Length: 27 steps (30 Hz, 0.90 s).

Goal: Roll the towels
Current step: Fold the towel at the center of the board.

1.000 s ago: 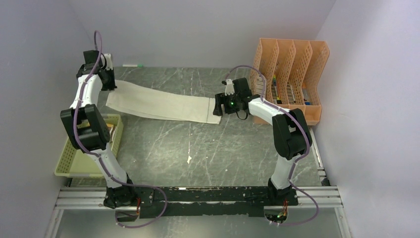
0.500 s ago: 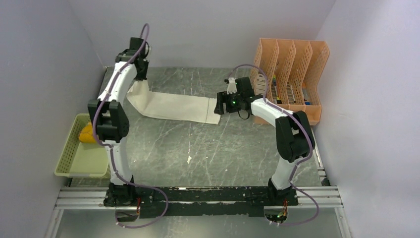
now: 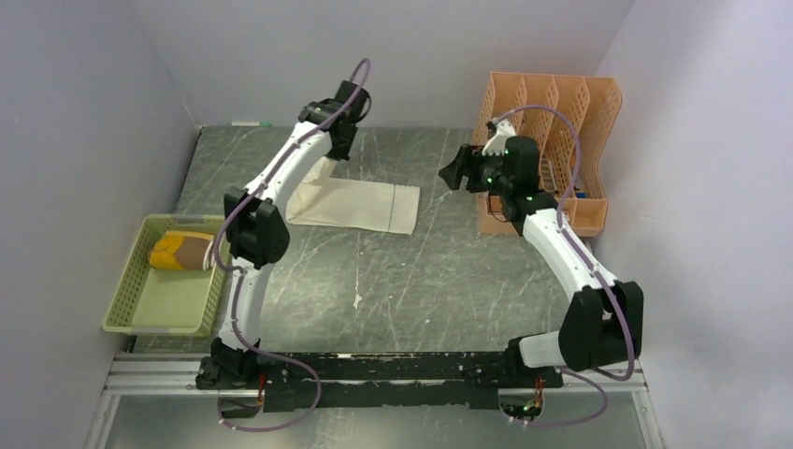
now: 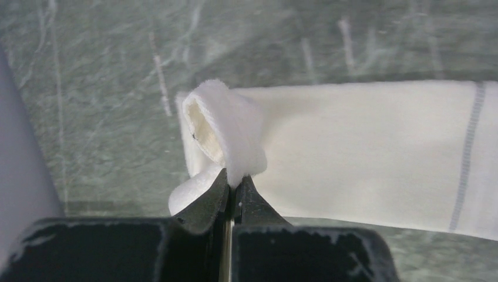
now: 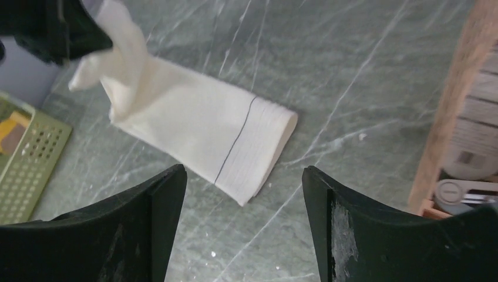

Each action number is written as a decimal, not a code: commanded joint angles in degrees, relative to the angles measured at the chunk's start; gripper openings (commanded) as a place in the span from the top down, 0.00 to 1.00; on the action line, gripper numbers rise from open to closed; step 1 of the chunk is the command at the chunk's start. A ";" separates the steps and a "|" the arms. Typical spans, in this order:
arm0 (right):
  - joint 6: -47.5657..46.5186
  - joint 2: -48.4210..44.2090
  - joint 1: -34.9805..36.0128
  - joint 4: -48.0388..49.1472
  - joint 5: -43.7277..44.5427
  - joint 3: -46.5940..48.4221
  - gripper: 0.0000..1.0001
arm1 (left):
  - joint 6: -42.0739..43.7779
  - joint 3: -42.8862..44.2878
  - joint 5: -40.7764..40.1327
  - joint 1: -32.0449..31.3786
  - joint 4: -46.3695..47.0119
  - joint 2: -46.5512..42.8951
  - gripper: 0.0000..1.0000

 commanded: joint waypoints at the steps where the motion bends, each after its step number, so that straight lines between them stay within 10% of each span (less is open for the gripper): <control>1: 2.75 -5.19 -0.52 1.48 9.36 -1.84 0.27 | -5.38 4.06 -1.28 -3.86 -3.54 1.96 0.93; 27: 5.55 -15.76 -1.51 4.05 18.37 -12.44 0.25 | -22.89 3.11 16.54 -15.19 11.18 10.22 0.93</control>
